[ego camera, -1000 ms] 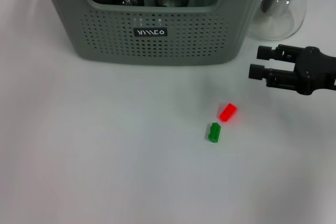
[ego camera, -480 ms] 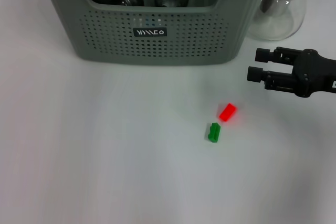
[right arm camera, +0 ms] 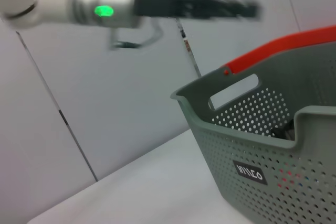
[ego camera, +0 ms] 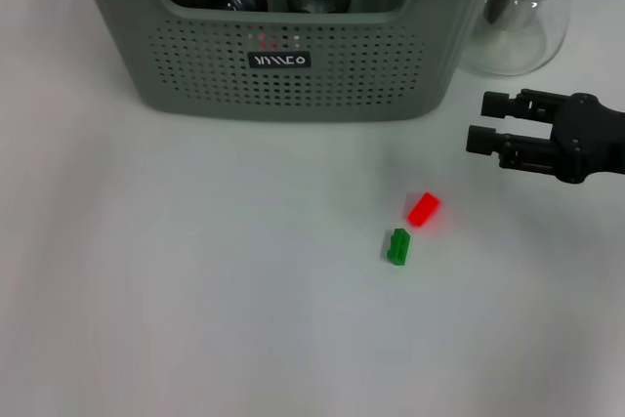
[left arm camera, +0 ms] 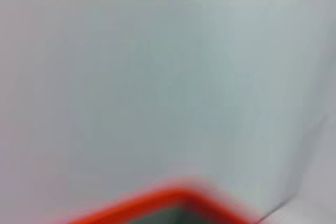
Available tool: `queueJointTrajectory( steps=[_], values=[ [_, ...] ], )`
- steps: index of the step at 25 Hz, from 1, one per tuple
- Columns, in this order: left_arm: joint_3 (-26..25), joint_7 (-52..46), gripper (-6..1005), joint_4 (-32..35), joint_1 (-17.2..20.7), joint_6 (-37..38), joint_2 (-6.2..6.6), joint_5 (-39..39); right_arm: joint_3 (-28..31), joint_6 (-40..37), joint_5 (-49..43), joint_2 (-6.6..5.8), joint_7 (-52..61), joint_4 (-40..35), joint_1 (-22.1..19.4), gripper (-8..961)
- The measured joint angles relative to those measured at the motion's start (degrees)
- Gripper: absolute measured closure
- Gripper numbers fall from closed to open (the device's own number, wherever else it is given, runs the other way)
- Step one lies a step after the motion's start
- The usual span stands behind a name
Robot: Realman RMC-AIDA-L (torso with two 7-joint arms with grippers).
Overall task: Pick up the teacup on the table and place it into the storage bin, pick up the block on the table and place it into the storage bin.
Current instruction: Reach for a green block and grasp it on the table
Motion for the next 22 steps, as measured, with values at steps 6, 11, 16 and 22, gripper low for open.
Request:
queueJointTrajectory(
  steps=[6,11,16,22],
  values=[
    [-15.2,27.7,243,-5.2,14.4,29.0,-0.66,-29.4,-0.1,-0.6,-4.0,-0.79,3.5,-1.4,1.0,227],
    [-17.4,50.9,161,-14.5,22.4,39.0,-2.49,-24.5,-0.5,-2.0,-9.6,-0.24,8.1,-5.8,2.8,227],
    [-19.9,57.9,97,-25.1,23.4,38.0,-2.49,-14.2,-8.0,-7.2,-15.9,0.59,20.5,-18.9,5.5,227],
    [-21.1,59.8,78,-29.3,22.9,36.9,-2.49,-11.0,-20.2,-8.8,-26.0,1.56,36.3,-30.2,13.6,227]
  ],
)
